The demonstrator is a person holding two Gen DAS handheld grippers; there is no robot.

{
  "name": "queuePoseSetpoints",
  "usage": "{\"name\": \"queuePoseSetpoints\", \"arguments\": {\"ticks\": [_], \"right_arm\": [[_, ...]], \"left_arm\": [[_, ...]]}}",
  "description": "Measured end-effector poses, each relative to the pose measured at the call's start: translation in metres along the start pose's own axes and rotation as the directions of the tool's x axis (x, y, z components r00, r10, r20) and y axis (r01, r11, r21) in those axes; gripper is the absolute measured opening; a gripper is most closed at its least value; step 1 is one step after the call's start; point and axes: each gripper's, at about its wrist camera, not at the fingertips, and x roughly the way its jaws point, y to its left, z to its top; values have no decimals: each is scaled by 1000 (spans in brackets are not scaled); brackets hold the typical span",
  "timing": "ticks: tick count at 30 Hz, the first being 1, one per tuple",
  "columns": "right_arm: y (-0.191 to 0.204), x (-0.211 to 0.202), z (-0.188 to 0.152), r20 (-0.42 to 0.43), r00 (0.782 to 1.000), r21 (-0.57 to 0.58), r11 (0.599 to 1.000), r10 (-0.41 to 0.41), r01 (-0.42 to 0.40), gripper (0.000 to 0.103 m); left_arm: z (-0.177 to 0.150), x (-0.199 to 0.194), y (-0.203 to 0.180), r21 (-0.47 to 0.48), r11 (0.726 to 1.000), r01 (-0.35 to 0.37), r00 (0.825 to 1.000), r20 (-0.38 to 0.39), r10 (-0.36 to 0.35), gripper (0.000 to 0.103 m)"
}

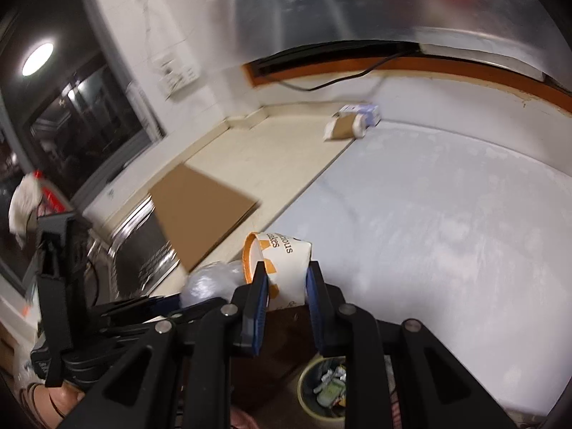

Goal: Collect trash
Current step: 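Lower the bag and paper cup into the floor bin and open both tools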

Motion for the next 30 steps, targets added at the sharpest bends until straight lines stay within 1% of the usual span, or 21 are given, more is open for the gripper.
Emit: {"name": "queuePoseSetpoints", "arguments": {"ticks": [4, 8, 11, 18, 20, 24, 30], "right_arm": [[18, -4, -32, -25, 1000, -55, 998, -10, 9, 21], [24, 4, -62, -61, 998, -91, 996, -24, 19, 21], [21, 19, -87, -102, 994, -105, 994, -42, 32, 21], [-2, 57, -139, -183, 981, -97, 994, -69, 52, 21], [-13, 71, -154, -209, 975, -76, 995, -73, 58, 21], [-36, 100, -182, -281, 956, -23, 997, -79, 76, 21], [-68, 135, -218, -380, 921, 39, 993, -86, 109, 21]], "left_arm": [[-35, -3, 9, -20, 1000, -18, 1000, 0, 18, 35], [-64, 8, 14, -20, 998, -52, 998, -22, 51, 35], [-86, 28, 21, -15, 996, -87, 994, -65, 86, 35], [-128, 78, 37, -17, 991, -130, 981, -149, 126, 36], [-137, 95, 41, -22, 990, -138, 975, -179, 132, 36], [-157, 125, 45, -29, 987, -155, 962, -232, 144, 36], [-181, 161, 49, -25, 988, -155, 946, -293, 141, 38]]}}
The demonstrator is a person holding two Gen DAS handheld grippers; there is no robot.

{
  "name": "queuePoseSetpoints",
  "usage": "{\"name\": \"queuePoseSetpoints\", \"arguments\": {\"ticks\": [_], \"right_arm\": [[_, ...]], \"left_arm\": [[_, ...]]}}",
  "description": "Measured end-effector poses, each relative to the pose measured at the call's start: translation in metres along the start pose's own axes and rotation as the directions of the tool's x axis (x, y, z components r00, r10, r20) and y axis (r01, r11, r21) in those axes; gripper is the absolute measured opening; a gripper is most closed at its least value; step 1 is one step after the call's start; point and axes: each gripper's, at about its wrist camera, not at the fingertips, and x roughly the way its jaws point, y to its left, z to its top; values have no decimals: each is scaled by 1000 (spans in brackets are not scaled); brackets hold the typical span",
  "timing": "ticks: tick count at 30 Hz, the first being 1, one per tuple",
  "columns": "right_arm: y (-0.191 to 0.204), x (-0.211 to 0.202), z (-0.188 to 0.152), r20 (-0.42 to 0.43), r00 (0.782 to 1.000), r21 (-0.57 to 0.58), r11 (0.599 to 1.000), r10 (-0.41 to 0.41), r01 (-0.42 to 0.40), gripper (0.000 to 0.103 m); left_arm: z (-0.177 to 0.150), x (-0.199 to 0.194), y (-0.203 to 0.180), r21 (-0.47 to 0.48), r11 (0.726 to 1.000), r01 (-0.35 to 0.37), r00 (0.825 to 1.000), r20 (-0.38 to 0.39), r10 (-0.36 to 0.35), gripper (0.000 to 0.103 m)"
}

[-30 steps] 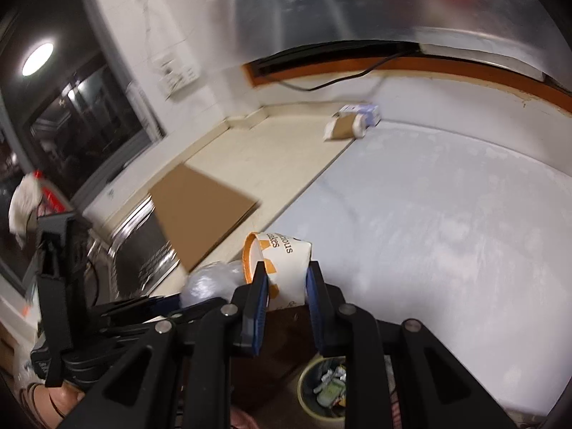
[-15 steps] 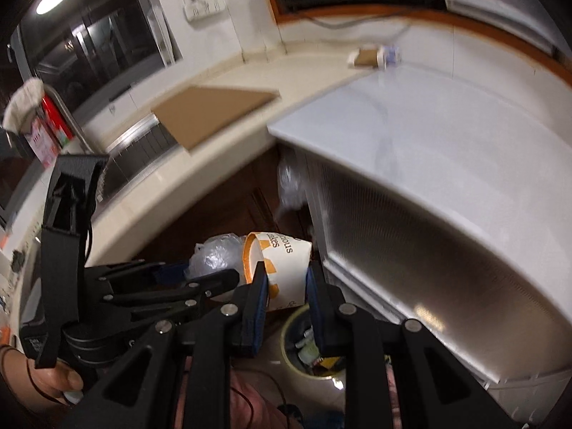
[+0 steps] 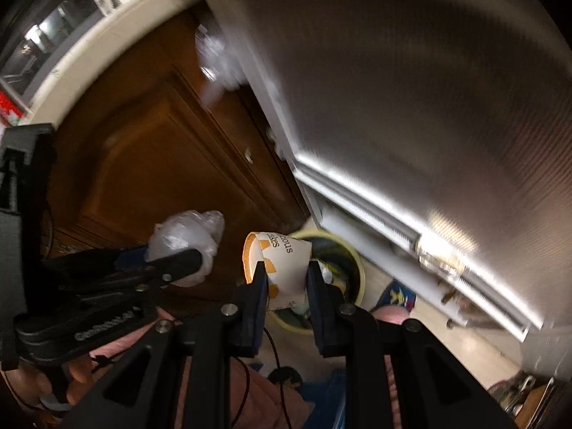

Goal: Collect trash
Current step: 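Lower the bag and paper cup into the floor bin and open both tools, then raise both tools back up over the counter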

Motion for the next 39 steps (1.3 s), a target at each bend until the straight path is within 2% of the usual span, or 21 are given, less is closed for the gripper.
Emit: {"name": "queuePoseSetpoints", "arguments": {"ticks": [12, 23, 30, 33, 36, 39], "right_arm": [[-32, 69, -14, -119, 993, 101, 995, 17, -5, 21], [-48, 113, -6, -162, 985, 149, 988, 63, -39, 22], [-53, 134, 2, -187, 980, 148, 988, 62, -34, 23], [-55, 137, 2, -196, 980, 151, 988, 43, -13, 29], [-59, 138, 1, -203, 978, 163, 987, 44, -10, 37], [-57, 136, -1, -201, 979, 155, 988, 41, -10, 39]], "left_arm": [[4, 63, -3, 27, 1000, 0, 994, -107, 3, 40], [14, 103, 2, 54, 998, -21, 984, -178, 30, 43], [21, 120, 6, 67, 997, -37, 976, -211, 50, 57], [23, 121, 8, 77, 995, -66, 974, -210, 81, 69], [24, 118, 13, 55, 996, -69, 975, -206, 79, 79], [24, 114, 16, 48, 996, -78, 976, -200, 86, 80]]}}
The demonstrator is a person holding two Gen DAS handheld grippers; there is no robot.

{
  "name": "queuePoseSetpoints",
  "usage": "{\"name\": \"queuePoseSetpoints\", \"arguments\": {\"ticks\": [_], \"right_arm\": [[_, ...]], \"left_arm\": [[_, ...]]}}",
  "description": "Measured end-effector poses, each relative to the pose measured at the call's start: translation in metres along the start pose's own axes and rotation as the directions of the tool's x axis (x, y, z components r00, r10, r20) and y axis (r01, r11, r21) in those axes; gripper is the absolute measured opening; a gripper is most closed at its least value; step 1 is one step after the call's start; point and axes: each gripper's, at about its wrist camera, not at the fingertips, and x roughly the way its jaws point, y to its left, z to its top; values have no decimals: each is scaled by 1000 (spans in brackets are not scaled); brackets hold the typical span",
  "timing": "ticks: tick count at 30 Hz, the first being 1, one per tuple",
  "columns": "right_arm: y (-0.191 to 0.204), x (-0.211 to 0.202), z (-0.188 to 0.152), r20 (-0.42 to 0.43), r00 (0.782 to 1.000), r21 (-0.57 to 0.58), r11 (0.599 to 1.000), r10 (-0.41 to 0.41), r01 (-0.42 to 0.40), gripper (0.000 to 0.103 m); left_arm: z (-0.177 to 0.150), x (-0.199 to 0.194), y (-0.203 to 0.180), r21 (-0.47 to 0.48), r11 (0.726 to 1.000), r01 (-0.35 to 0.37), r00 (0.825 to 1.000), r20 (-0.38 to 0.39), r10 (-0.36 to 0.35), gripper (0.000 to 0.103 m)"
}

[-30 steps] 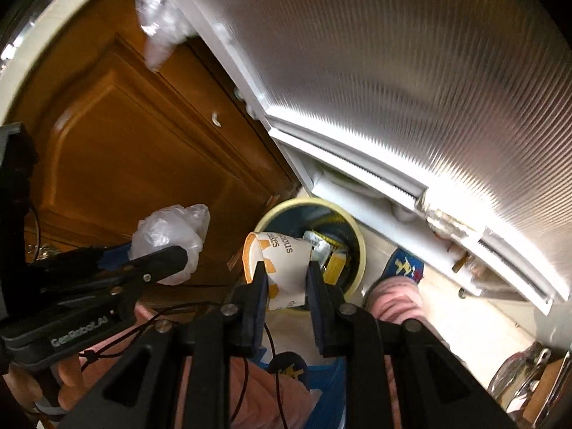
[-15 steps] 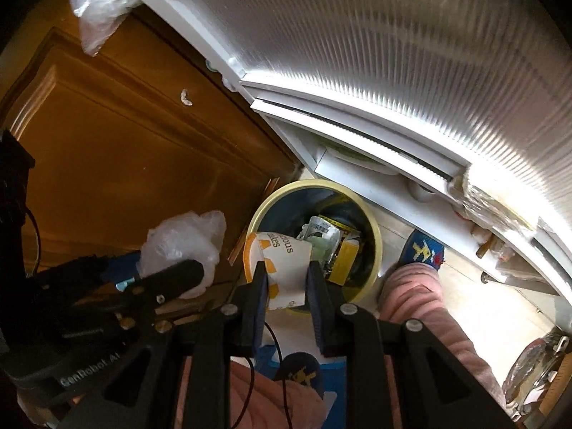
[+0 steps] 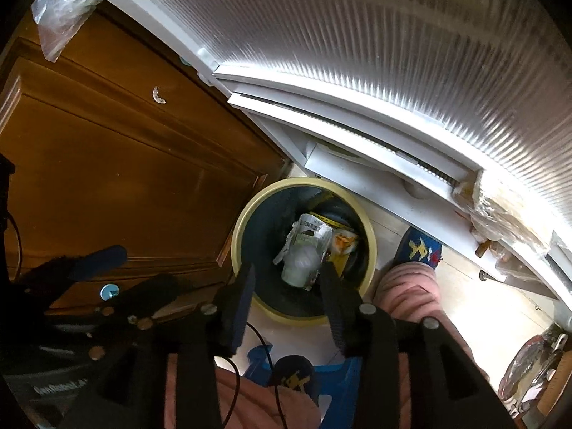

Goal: Collect trash
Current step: 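Raise both tools back up over the counter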

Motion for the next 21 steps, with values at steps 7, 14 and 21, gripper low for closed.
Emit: {"name": "queuePoseSetpoints", "arguments": {"ticks": [7, 14, 21], "right_arm": [[6, -9, -2, 14, 1000, -10, 1000, 3, -3, 39], [15, -37, -7, 43, 999, -26, 1000, 16, -15, 39], [30, -81, -17, 94, 995, -75, 997, 18, -11, 39]], "left_arm": [[-7, -14, -1, -14, 1000, -11, 1000, 26, 11, 84], [-14, -45, -6, -11, 1000, 9, 997, 75, -8, 85], [-25, -103, -16, 5, 998, 56, 984, 167, -56, 85]]}}
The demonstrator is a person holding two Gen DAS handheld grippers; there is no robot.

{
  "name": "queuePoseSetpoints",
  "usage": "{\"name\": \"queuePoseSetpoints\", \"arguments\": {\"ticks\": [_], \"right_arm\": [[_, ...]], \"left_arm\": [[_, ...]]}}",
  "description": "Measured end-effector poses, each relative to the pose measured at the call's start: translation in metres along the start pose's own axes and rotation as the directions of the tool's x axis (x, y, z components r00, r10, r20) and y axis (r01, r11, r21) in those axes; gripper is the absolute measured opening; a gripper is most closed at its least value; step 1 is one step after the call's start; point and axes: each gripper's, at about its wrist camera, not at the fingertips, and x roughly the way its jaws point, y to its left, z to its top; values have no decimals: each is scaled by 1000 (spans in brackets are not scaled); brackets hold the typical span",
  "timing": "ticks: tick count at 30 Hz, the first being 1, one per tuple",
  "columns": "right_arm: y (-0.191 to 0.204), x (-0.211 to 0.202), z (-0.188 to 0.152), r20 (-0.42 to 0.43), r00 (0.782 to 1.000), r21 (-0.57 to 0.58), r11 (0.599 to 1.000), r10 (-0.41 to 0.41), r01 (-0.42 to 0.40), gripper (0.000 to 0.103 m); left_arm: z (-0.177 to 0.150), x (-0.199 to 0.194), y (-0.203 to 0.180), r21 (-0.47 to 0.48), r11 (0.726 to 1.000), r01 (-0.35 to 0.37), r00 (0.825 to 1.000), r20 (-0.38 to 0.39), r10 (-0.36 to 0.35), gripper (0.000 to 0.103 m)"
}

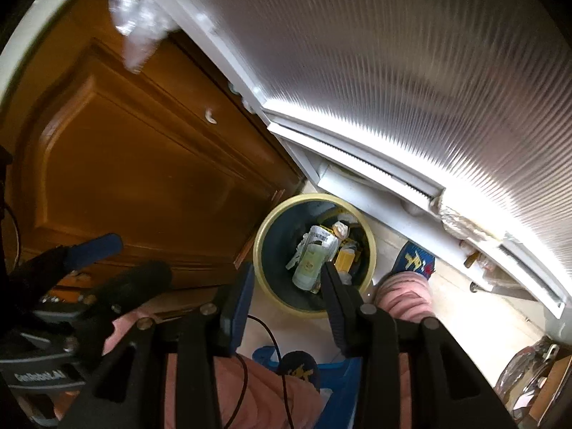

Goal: Collect trash
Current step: 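Raise both tools back up over the counter, then grasp the blue-white carton with the right tool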

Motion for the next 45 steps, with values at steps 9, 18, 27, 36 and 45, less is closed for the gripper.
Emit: {"name": "queuePoseSetpoints", "arguments": {"ticks": [9, 18, 27, 36, 45], "right_arm": [[43, -80, -3, 145, 989, -167, 984, -31, 55, 39], [82, -163, 23, 268, 963, -273, 961, 24, 52, 39], [100, -254, 93, 381, 922, -296, 954, 66, 54, 39], [78, -294, 198, 500, 865, -266, 957, 31, 120, 39], [37, -272, 341, 562, 827, -139, 985, -6, 101, 39]], "left_arm": [[1, -96, -8, 42, 997, 58, 989, 135, -63, 85], [26, -200, -9, 115, 992, 57, 946, 313, -90, 85], [78, -279, -22, 172, 985, 6, 887, 453, -84, 93], [184, -299, -56, 201, 976, -84, 848, 528, -36, 93], [331, -251, -73, 123, 987, -101, 847, 532, 20, 93]]}}
